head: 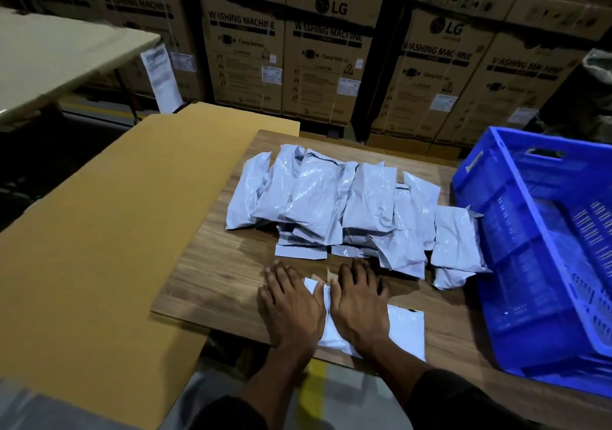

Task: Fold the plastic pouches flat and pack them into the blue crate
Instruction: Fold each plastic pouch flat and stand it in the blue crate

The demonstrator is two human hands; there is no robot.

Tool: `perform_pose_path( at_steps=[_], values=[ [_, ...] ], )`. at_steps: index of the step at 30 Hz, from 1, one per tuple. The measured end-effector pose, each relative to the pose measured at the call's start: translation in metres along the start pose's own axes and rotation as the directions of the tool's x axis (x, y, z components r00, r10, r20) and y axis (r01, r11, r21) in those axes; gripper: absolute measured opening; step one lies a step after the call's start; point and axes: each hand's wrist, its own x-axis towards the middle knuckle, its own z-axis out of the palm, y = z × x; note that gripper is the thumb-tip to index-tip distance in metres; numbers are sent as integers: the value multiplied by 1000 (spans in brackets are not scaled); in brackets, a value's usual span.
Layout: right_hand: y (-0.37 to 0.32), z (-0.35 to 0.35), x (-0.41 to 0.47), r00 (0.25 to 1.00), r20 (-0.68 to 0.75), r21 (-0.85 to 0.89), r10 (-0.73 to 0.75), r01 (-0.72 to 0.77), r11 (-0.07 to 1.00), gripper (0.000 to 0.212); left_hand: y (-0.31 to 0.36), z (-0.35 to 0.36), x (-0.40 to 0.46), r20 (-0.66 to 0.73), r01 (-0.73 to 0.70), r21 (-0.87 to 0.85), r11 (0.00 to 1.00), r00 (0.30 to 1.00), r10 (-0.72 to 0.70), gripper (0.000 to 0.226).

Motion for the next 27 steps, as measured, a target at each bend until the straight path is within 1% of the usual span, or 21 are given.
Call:
perform_pose_path(
  at_steps=[4, 10, 13, 17, 20, 23, 27],
  values=[
    [0, -1, 0, 1000, 15, 10, 6, -6, 1000, 51, 1, -2, -1, -7, 1, -1, 1000, 1000, -1, 85],
    [4, -5, 7, 996, 83, 83, 21, -28, 996, 56, 4, -1, 2, -36, 25, 20, 999, 999, -25, 85],
    [14, -6, 5, 995, 91, 114, -28, 17, 993, 64, 6, 0, 2, -27, 41, 58, 997, 999, -39, 86],
    [42, -9, -13, 990, 99, 128, -101, 88, 988, 81, 6, 3, 5, 4, 68, 77, 995, 998, -69, 82],
    [67, -11, -26, 987, 122, 123, -106, 91, 988, 87, 8, 4, 5, 29, 66, 73, 995, 997, -69, 78],
    [78, -15, -31, 980, 169, 142, -106, 83, 986, 93, 9, 5, 3, 12, 59, 48, 997, 998, -60, 75],
    [78, -16, -30, 970, 217, 159, -114, 80, 984, 96, 7, 5, 2, 19, 51, 67, 996, 998, -52, 79]
  ],
)
